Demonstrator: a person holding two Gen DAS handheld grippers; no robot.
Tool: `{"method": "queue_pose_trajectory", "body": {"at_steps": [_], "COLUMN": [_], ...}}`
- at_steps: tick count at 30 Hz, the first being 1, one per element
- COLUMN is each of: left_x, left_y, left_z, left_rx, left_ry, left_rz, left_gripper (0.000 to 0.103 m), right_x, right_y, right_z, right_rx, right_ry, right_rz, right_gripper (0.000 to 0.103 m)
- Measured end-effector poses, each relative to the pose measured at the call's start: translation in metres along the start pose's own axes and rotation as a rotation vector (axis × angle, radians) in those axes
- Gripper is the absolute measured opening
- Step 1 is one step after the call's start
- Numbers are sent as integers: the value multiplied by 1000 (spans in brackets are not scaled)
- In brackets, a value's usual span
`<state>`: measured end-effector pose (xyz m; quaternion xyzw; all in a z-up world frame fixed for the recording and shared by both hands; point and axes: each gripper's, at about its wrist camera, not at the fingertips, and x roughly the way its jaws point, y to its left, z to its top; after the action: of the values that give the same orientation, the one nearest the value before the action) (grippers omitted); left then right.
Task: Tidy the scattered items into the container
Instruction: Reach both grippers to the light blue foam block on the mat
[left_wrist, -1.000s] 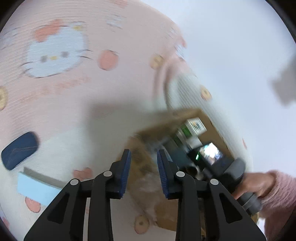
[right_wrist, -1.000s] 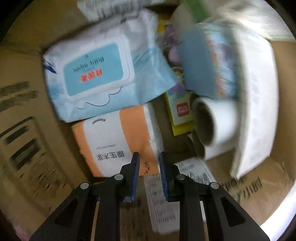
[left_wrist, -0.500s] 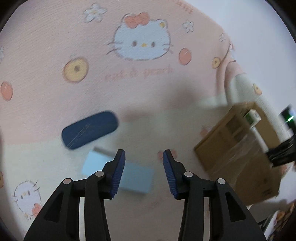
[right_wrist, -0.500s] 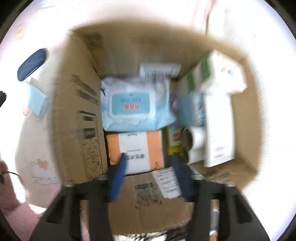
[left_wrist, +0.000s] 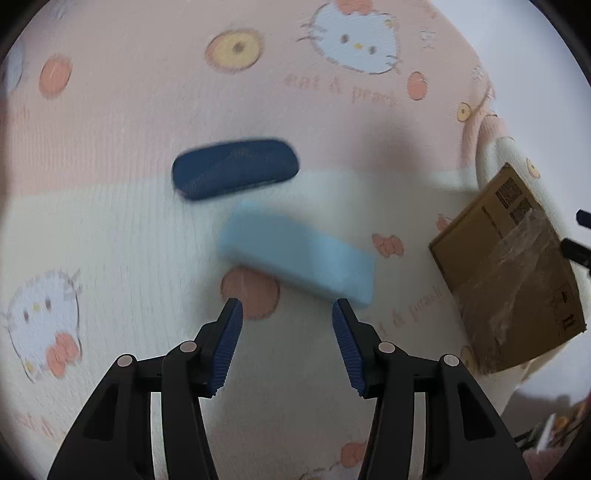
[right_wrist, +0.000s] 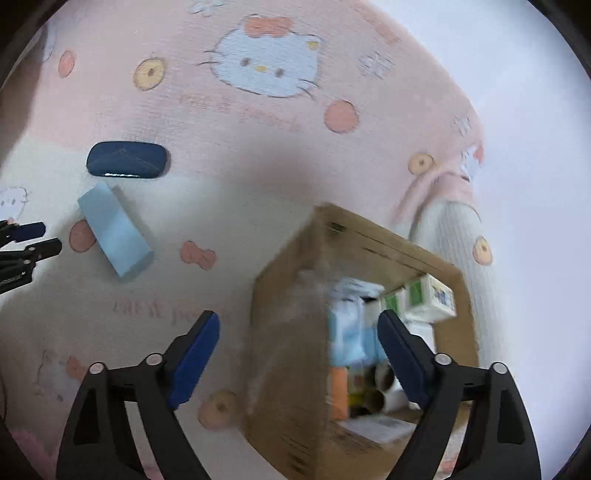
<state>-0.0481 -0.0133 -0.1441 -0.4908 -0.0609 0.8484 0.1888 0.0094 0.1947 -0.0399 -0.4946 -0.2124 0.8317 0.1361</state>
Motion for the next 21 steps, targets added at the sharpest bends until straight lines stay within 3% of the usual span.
{"method": "queue_pose_trajectory", "body": {"at_steps": [2,6,12,16,18,21], "left_x": [3,15,32,40,46,57], "left_y": [8,25,48,61,66,75], "left_z": [-5,-6,3,13,18,29], "left_rx": [-23,-55,-99,-115,-121,-165], "left_ry": [5,13,17,8,4,2], "left_rz": [4,6,6,-16,-38,-53], "left_gripper": [55,56,56,56,56,56], "right_x": [14,42,74,79,86,103], "right_y": [33,84,128,131,128,126], "right_z": [-4,-16,-27,-28,-27,-27], "right_rx": [-70,-168,-265,-186,-109,1], "right_ry": [-6,-39,-187,-254,-251,-229], "right_rz": [80,115,45,199,286,349], "right_gripper": [88,88,88,88,88,88]}}
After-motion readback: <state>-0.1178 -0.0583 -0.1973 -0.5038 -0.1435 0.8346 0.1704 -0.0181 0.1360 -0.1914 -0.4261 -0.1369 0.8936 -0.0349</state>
